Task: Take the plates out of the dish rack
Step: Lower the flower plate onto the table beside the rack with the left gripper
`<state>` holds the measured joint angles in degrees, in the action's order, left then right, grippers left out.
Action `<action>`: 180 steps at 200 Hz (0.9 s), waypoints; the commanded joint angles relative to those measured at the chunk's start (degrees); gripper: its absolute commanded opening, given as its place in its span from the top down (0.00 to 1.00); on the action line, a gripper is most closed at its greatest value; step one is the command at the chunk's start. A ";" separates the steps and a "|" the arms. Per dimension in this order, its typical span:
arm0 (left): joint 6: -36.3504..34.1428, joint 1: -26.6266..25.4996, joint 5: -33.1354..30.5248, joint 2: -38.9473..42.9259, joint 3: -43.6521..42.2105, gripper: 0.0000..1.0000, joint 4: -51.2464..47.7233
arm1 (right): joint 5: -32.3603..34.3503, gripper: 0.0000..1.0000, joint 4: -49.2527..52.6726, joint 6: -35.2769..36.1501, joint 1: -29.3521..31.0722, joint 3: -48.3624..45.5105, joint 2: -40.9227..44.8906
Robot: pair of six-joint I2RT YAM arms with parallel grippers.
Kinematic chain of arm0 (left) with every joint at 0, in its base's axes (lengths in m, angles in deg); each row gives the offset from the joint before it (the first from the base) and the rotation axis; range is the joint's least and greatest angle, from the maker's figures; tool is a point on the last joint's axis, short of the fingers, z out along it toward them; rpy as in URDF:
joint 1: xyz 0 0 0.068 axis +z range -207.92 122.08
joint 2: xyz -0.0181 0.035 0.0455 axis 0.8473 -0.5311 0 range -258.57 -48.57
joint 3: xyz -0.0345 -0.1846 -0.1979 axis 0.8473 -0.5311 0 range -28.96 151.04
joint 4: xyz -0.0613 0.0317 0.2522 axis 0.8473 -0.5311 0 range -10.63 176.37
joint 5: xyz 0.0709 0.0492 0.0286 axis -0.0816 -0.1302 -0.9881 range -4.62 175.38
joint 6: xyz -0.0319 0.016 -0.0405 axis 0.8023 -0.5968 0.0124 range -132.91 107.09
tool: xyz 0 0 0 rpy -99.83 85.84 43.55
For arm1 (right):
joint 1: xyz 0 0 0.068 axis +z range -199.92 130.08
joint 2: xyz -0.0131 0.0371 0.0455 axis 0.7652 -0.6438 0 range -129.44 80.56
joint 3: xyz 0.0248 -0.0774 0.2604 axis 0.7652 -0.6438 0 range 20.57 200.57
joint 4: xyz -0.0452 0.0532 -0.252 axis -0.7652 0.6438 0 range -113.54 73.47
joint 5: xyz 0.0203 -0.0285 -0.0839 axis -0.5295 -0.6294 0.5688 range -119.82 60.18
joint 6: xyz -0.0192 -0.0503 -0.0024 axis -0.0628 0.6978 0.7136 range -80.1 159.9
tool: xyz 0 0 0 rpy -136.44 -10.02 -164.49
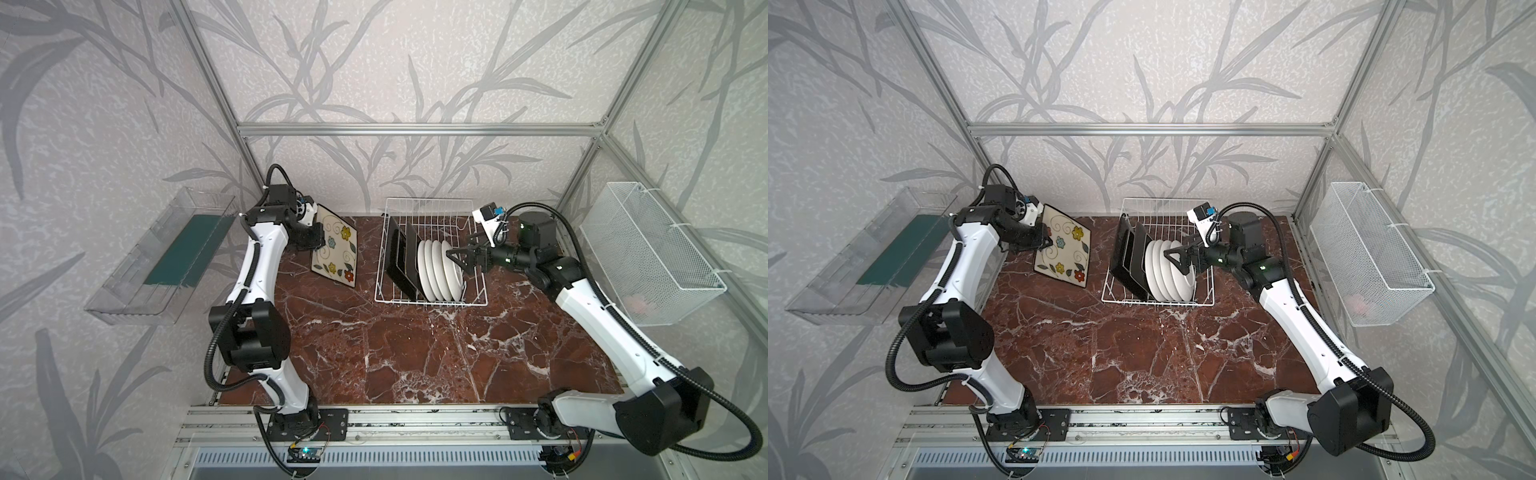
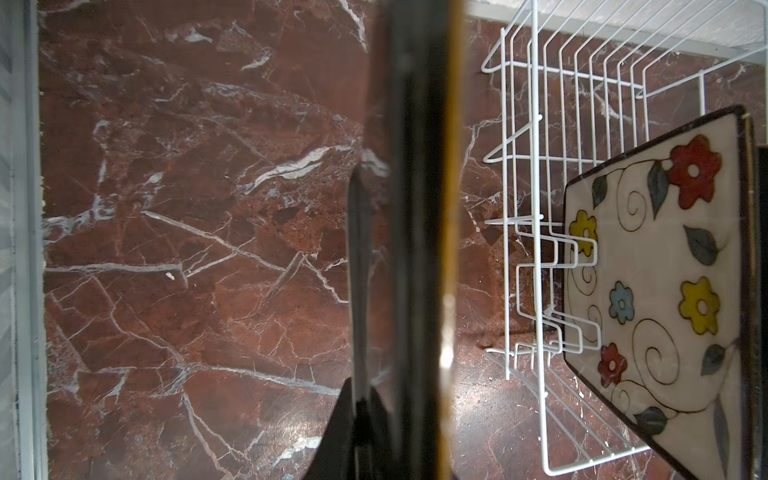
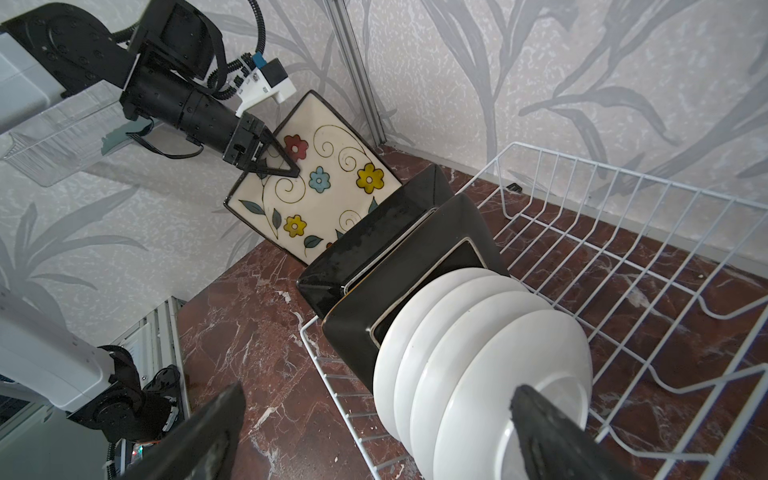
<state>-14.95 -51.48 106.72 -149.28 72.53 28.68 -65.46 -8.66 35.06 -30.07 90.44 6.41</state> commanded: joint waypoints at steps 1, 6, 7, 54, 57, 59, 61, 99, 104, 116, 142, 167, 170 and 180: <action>-2.50 0.23 5.67 0.54 2.04 1.00 6.28 | 0.31 0.01 0.01 0.08 0.38 -0.28 -0.55; -2.53 0.21 5.87 -0.05 2.21 1.00 6.28 | 0.26 0.01 -0.02 0.09 0.50 -0.26 -0.62; -2.57 0.18 5.93 -0.12 2.21 1.00 6.28 | 0.24 0.01 -0.02 0.05 0.52 -0.26 -0.63; -3.57 0.16 7.49 -3.98 3.29 1.00 5.89 | 1.10 0.01 0.17 0.28 1.02 -0.57 -1.01; -3.76 0.16 7.48 -4.17 3.33 1.00 5.82 | 1.36 0.01 0.07 0.28 1.06 -0.68 -0.89; -3.82 0.22 7.53 -4.29 3.31 1.00 5.83 | 1.54 0.01 -0.04 0.21 1.06 -0.82 -0.86; -3.91 0.19 7.56 -4.38 3.30 1.00 5.79 | 1.67 0.01 -0.20 0.12 1.06 -0.93 -0.90; -4.20 0.18 7.91 -7.02 2.73 1.00 6.22 | 1.80 0.01 -1.71 -0.69 1.14 -1.48 -0.73; -4.31 0.24 8.11 -7.48 2.70 1.00 6.24 | 1.88 0.01 -1.61 -0.69 1.15 -1.40 -0.81; -4.35 0.19 8.43 -8.40 2.82 1.00 6.22 | 1.88 0.01 -1.44 -0.51 1.15 -1.41 -0.89; -4.55 0.31 8.55 -10.37 3.34 1.00 6.10 | 2.29 0.01 -0.94 0.06 1.15 -1.64 -0.69; -4.90 0.78 8.98 -11.54 3.64 1.00 6.18 | 2.78 0.01 -0.83 0.20 1.15 -1.82 -0.81; -4.98 0.78 8.98 -11.64 3.69 1.00 6.09 | 2.77 0.01 -0.92 0.13 1.15 -1.76 -0.85; -5.19 1.15 9.56 -12.21 3.98 1.00 5.73 | 2.64 0.01 -1.16 -0.11 1.15 -1.90 -0.99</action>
<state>-17.44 -51.02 112.97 -161.21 73.08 31.55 -63.19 -9.05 35.04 -29.17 88.93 5.60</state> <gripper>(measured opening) 0.155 0.991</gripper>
